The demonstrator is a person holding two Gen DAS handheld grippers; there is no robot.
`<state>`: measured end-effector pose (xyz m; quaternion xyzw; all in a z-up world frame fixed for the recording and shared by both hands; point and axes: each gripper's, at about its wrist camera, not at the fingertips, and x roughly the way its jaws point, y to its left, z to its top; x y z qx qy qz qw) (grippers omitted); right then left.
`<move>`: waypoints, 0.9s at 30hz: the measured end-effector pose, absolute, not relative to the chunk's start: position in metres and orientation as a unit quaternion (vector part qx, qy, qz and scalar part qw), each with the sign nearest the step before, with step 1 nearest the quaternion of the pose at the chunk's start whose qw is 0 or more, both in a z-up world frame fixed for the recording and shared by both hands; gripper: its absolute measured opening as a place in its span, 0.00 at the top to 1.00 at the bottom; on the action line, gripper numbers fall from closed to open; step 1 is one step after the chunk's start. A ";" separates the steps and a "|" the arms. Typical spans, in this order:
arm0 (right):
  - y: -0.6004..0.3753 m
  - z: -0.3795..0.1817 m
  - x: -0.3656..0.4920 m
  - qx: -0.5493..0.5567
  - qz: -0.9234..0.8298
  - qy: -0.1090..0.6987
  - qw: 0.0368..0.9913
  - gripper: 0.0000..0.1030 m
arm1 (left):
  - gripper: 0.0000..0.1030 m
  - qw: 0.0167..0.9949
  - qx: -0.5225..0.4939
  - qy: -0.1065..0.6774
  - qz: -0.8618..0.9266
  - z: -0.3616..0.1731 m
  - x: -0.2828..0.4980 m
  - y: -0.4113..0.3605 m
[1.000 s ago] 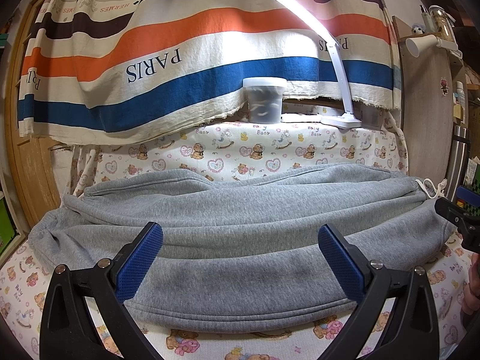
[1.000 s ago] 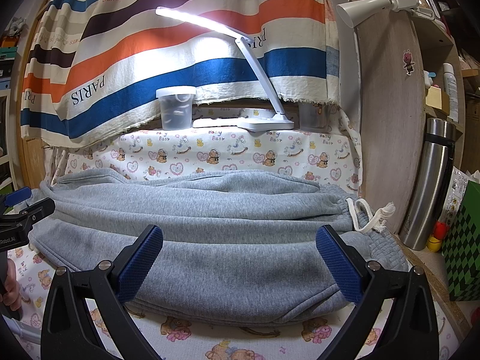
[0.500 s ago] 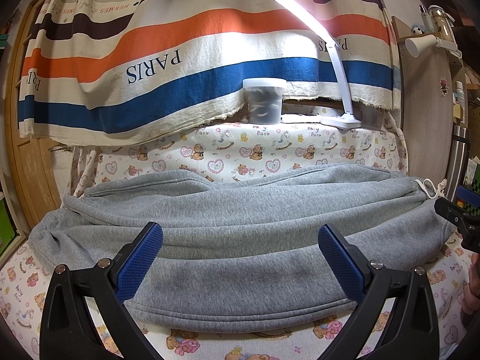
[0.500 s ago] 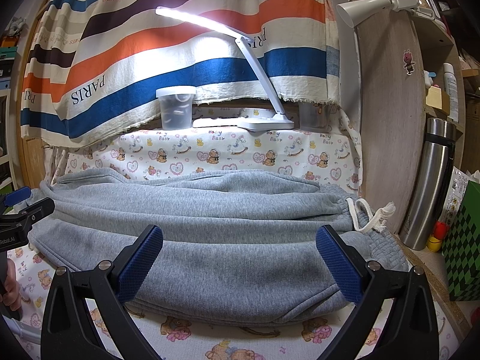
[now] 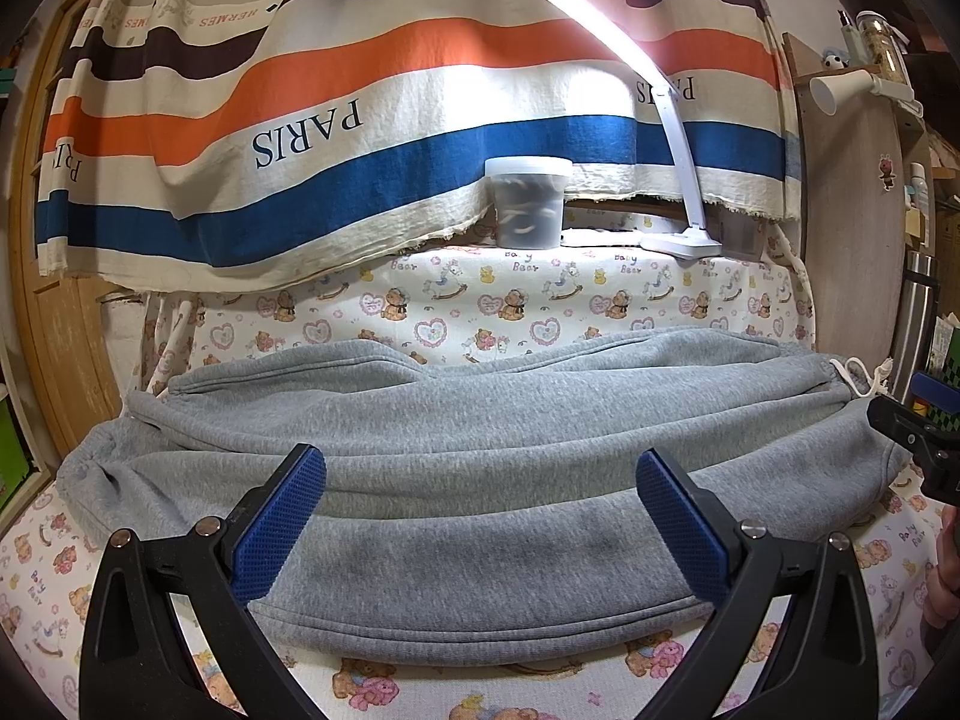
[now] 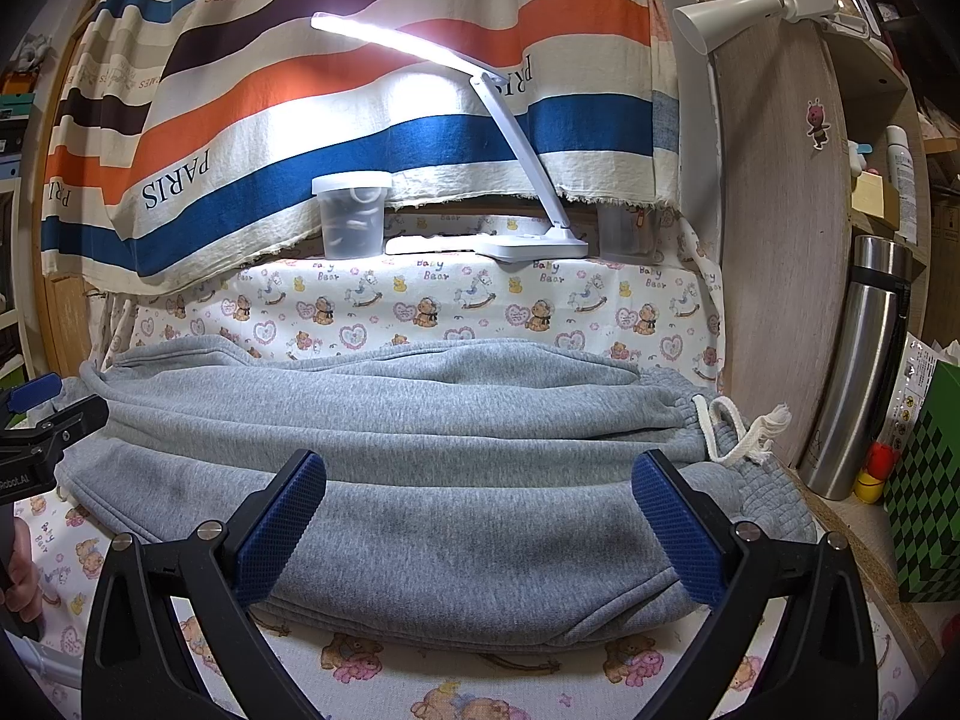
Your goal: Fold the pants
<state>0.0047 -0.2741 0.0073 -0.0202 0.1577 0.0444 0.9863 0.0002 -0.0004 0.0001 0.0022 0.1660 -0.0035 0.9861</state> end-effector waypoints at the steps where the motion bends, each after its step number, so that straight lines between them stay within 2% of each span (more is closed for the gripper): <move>1: -0.274 0.007 0.005 -0.020 0.044 0.158 0.986 0.00 | 0.00 0.986 0.002 0.166 -0.003 0.000 0.000 0.000; 27: -0.274 0.008 0.007 -0.020 0.044 0.159 0.986 0.00 | 0.00 0.987 0.003 0.161 -0.011 0.002 -0.002 0.003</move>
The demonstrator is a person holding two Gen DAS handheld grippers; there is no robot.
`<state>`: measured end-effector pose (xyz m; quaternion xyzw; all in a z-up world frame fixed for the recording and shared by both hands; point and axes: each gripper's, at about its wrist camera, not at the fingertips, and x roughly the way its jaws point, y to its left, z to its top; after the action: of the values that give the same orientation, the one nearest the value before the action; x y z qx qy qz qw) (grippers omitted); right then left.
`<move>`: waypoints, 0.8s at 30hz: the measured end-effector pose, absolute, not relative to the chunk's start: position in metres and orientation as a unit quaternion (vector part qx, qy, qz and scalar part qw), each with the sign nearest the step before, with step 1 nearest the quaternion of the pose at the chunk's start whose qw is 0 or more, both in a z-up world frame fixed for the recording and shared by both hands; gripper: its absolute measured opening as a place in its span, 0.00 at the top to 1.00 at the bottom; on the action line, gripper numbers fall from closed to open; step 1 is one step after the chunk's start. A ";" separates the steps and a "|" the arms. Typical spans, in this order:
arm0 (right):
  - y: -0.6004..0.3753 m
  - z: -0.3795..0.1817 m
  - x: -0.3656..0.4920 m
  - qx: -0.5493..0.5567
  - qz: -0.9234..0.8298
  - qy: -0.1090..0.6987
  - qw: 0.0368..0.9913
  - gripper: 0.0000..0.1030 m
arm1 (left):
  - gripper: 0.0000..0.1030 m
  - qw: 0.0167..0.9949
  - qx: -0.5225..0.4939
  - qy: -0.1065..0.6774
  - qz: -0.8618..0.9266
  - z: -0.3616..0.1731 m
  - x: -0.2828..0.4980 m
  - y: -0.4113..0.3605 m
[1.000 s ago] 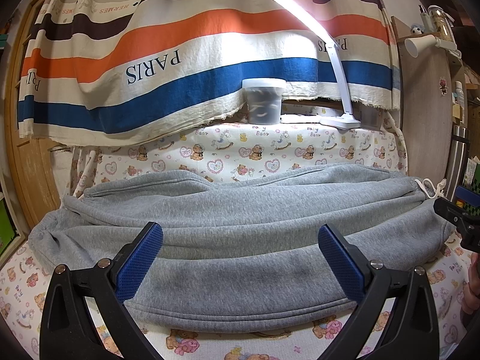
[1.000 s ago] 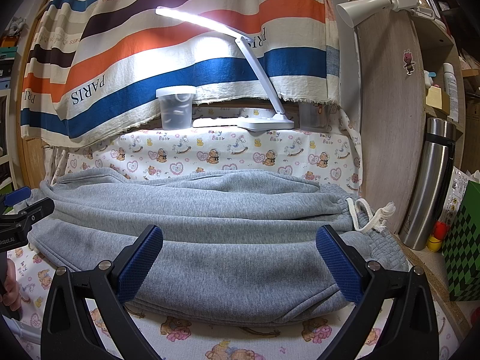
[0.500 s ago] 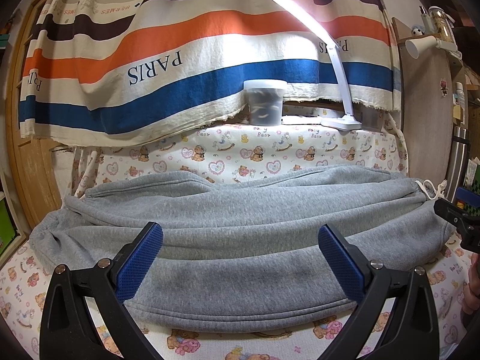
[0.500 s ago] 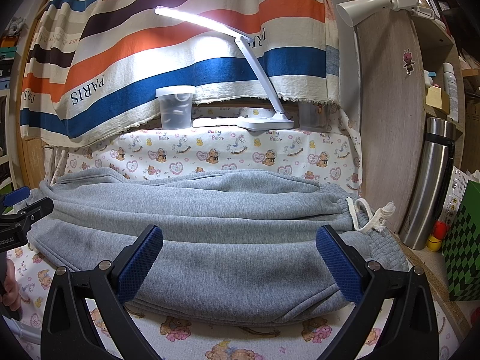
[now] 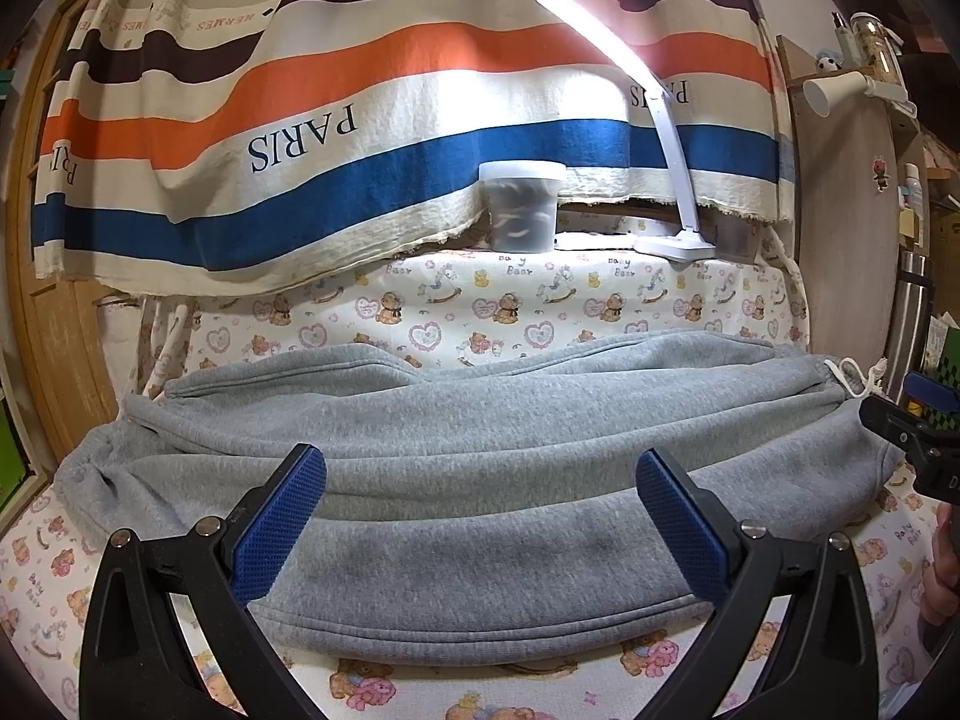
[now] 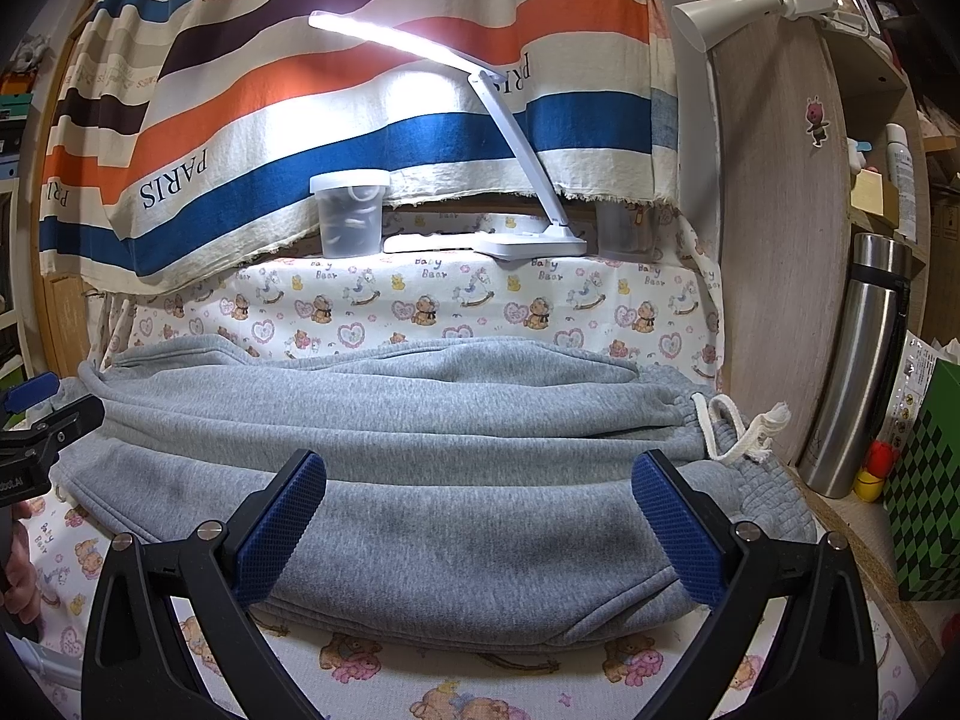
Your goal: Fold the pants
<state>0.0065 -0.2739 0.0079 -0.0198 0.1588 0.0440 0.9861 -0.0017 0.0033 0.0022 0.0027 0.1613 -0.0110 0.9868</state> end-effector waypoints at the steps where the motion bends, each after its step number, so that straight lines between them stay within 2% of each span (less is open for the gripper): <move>1: -0.273 0.008 0.007 -0.020 0.044 0.157 0.986 0.00 | 0.00 0.987 0.003 0.161 -0.007 0.002 -0.002 0.003; 10: -0.280 0.006 0.001 -0.016 0.043 0.147 0.988 0.00 | 0.00 0.989 -0.010 0.146 0.005 0.004 -0.012 0.010; 13: -0.287 0.006 -0.003 -0.010 0.043 0.144 0.989 0.00 | 0.00 0.985 -0.004 0.170 0.022 0.013 -0.018 0.012; 18: -0.298 0.023 -0.016 -0.016 0.046 0.138 0.989 0.01 | 0.00 0.985 -0.003 0.172 0.034 0.049 -0.024 0.022; 24: -0.311 0.072 -0.013 -0.030 0.062 0.139 0.988 0.00 | 0.00 0.982 -0.013 0.182 0.049 0.104 -0.010 0.040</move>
<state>-0.0134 -0.3105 0.0725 -0.0300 0.1393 0.0624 0.9878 -0.0098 0.0395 0.1037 -0.0126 0.1818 0.0493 0.9820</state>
